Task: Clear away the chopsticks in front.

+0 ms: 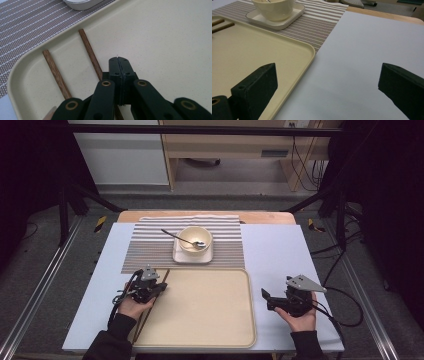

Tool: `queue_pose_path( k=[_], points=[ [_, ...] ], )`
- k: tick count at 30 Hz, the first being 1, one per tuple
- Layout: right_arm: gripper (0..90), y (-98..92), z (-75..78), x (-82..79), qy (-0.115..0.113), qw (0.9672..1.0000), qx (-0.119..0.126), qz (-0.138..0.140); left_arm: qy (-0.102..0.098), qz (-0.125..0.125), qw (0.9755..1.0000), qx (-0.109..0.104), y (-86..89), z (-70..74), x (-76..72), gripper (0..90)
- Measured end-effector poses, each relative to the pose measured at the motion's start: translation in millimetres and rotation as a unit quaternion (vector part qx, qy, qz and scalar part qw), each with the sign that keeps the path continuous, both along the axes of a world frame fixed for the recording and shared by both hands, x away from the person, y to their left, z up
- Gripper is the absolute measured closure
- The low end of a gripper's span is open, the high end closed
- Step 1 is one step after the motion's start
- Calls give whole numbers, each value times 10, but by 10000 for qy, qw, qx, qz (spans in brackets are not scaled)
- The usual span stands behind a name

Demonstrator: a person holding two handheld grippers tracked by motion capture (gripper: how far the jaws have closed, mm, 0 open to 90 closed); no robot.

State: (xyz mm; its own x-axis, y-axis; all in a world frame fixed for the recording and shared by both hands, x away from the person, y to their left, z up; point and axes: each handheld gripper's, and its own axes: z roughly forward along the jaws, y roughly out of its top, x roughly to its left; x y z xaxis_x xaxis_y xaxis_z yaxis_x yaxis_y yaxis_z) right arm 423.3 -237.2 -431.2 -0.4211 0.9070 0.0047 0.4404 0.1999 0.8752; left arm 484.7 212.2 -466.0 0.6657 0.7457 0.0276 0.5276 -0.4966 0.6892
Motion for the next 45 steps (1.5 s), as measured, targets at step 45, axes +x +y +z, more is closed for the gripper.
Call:
queue_pose_path(
  k=[45],
  points=[
    [24, 1, -7, 1, -10, 10000, -52, -1, 57, 541, 9982, 245, 224, 4, 6, 898]
  ],
)
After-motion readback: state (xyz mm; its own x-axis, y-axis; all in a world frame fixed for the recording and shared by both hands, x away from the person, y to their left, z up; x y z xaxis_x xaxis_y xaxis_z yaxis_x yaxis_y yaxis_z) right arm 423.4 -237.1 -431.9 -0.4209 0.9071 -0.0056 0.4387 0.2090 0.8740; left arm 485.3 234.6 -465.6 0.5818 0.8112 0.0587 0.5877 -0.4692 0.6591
